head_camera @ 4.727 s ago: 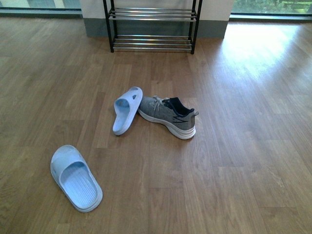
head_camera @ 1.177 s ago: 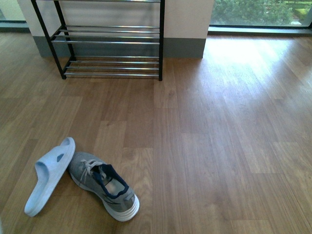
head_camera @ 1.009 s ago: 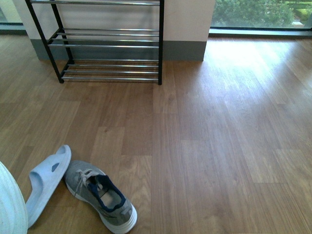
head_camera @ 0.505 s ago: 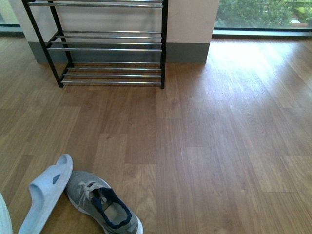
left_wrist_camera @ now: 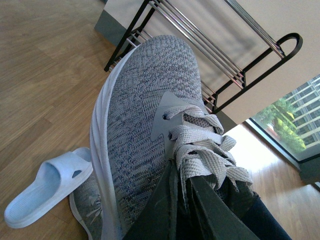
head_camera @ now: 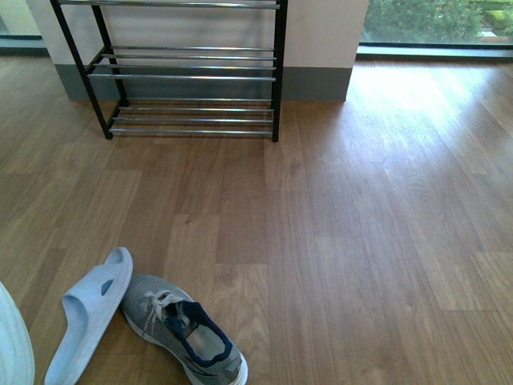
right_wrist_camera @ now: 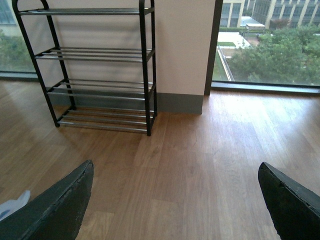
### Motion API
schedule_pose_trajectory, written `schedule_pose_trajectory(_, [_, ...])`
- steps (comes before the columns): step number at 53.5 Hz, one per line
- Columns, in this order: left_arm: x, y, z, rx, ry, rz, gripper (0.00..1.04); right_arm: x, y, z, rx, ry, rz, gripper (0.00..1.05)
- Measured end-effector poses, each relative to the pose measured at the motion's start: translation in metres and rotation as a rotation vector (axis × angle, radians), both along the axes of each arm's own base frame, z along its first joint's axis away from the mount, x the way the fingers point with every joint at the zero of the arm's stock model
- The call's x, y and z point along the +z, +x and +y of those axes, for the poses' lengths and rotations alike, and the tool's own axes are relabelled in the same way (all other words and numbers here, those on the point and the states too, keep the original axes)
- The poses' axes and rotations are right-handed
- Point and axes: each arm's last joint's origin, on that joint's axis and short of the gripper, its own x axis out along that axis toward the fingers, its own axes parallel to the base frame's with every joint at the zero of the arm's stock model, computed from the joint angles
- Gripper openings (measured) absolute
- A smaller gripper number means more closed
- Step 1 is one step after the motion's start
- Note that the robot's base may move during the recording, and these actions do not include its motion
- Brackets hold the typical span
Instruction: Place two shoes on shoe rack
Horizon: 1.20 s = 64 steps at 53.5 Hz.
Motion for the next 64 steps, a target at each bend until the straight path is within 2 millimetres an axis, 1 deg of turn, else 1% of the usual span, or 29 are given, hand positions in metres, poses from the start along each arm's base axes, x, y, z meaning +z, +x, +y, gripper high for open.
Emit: schedule_pose_trajectory(64, [-0.0001, 0.0001, 0.0004, 0.012, 0.004, -0.001, 0.02, 0.0, 0.0, -0.0001, -0.002, 0.0, 0.0, 0.95])
